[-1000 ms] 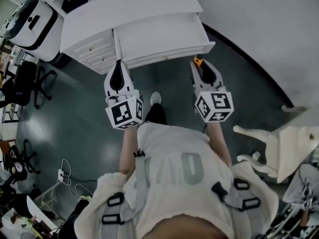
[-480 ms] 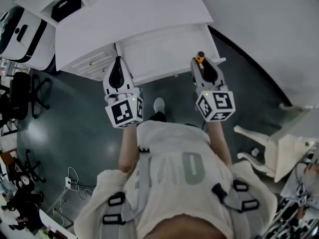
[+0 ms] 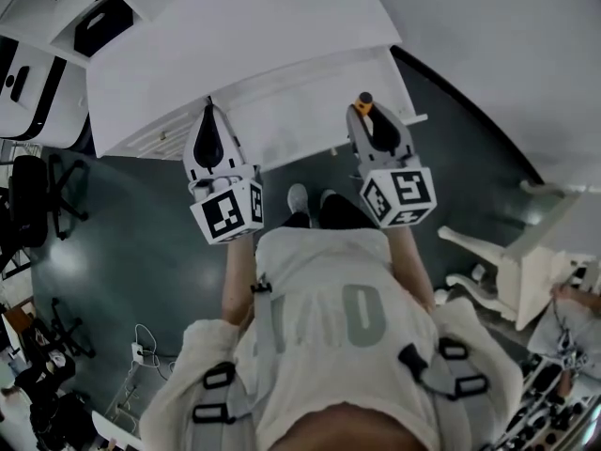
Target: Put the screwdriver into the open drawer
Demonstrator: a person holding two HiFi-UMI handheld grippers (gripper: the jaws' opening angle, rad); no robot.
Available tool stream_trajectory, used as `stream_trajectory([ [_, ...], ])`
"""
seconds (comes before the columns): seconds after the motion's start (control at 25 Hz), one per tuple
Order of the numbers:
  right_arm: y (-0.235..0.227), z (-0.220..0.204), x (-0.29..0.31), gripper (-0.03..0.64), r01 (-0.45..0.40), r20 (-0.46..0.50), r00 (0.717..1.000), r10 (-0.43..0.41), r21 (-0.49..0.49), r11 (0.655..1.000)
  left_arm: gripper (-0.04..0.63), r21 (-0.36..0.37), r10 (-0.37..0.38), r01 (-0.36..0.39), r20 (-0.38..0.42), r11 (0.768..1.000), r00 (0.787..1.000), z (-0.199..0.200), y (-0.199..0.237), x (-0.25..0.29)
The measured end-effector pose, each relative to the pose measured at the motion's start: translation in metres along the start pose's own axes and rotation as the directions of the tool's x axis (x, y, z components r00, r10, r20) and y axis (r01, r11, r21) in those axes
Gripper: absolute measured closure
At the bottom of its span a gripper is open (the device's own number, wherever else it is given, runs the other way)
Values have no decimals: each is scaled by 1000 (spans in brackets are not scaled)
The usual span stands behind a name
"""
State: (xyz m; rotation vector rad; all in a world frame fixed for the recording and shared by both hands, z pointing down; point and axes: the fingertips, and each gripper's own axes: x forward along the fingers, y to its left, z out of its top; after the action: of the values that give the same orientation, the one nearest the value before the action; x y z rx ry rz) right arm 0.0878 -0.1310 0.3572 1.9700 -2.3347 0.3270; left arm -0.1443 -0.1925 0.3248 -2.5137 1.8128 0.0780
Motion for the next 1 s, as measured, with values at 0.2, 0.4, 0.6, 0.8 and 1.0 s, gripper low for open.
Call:
stream_trajectory([
  [0.2,-4,-1,13,514,-24,-11,1000,24,8,1000,591,7,16,-16,-17,1000,1000,-1,-8,10],
  [0.4,-10,0,27,514,-66,-9,998,66,32,997,591,21,44,-44,-17,999,999,1,-13,19],
  [0.6,-15,3,35,514,-93,-8,996,93,12,996,591,26,72,-72,-10,997,997,2,-16,25],
  [0.8,-22,0,40,514,-91,-19,996,92,27,995,591,38,81,-81,2,996,997,8,-18,31],
  [1.0,-31,-9,47,514,-84,-44,995,86,44,995,591,49,96,-96,4,994,995,8,-20,33],
])
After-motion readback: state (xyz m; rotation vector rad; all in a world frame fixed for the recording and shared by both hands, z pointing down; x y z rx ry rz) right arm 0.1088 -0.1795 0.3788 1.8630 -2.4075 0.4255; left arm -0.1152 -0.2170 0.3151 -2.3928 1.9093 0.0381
